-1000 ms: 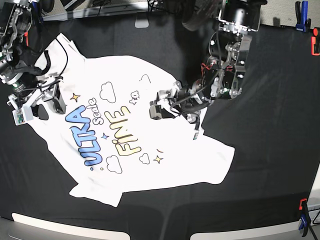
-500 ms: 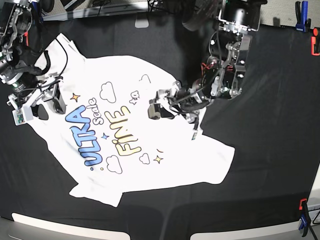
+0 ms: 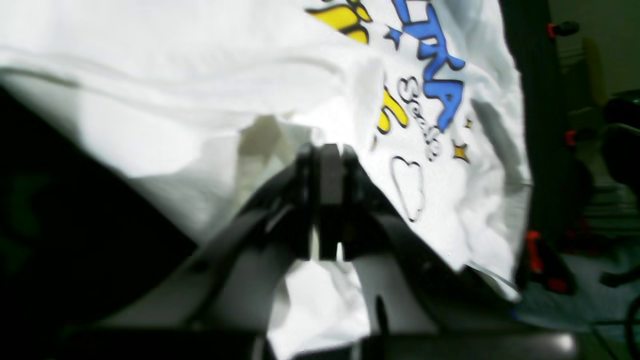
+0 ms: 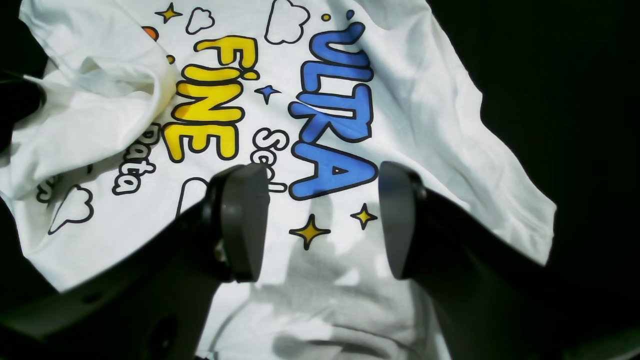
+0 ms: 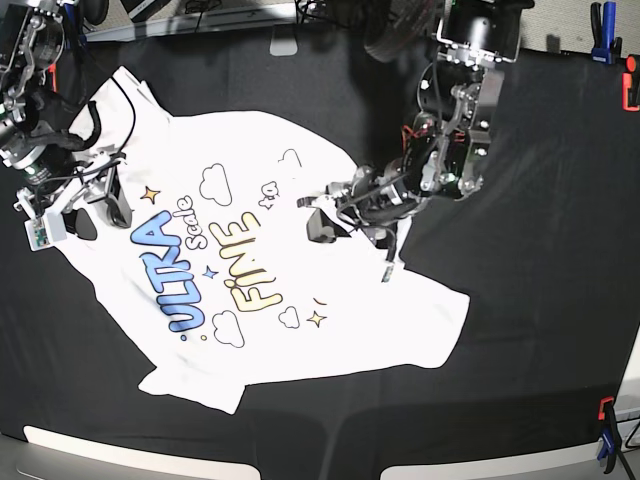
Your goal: Layout the t-shirt on the table in an organized manner, then fold the t-shirt properly
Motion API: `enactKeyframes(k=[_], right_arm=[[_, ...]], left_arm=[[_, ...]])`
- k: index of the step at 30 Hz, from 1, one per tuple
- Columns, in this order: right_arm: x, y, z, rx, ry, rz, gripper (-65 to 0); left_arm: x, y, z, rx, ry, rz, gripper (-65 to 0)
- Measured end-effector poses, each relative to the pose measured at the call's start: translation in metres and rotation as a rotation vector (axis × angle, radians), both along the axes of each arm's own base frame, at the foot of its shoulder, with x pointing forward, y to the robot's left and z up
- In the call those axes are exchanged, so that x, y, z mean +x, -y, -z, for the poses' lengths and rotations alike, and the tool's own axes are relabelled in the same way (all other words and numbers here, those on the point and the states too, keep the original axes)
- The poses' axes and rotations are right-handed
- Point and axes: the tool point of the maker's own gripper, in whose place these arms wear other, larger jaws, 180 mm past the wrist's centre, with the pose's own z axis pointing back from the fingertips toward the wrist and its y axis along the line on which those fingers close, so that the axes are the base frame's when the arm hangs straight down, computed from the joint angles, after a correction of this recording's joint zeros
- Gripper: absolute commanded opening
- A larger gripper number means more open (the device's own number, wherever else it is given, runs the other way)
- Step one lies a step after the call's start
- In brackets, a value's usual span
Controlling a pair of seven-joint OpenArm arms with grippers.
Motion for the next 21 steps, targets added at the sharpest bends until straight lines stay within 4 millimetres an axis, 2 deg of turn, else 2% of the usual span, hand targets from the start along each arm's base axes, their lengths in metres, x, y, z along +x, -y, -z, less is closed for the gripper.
enactKeyframes(k=[4, 6, 9, 12, 17, 21], right_arm=[[0.0, 0.0, 0.0, 0.0, 0.0, 0.0, -31.0], [0.0, 0.0, 0.0, 0.0, 0.0, 0.0, -31.0], [0.0, 0.0, 0.0, 0.0, 0.0, 0.0, -31.0], [0.0, 0.0, 0.0, 0.0, 0.0, 0.0, -31.0], [0.0, 0.0, 0.0, 0.0, 0.0, 0.0, -31.0], [0.0, 0.0, 0.0, 0.001, 0.0, 0.0, -31.0]], left_arm=[[0.015, -0.006, -0.01, -0.009, 0.085, -0.063, -65.0], [0.016, -0.006, -0.011, -0.012, 0.089, -0.066, -65.0], [0.008, -0.004, -0.003, 0.014, 0.046, -0.03, -65.0], [-0.001, -0.011, 0.014, 0.127, 0.013, 0.018, -65.0], [-0.001, -0.035, 0.029, 0.257, 0.02, 0.029, -65.0], [-0.005, -0.066, 0.044, 0.34, -0.011, 0.034, -65.0]])
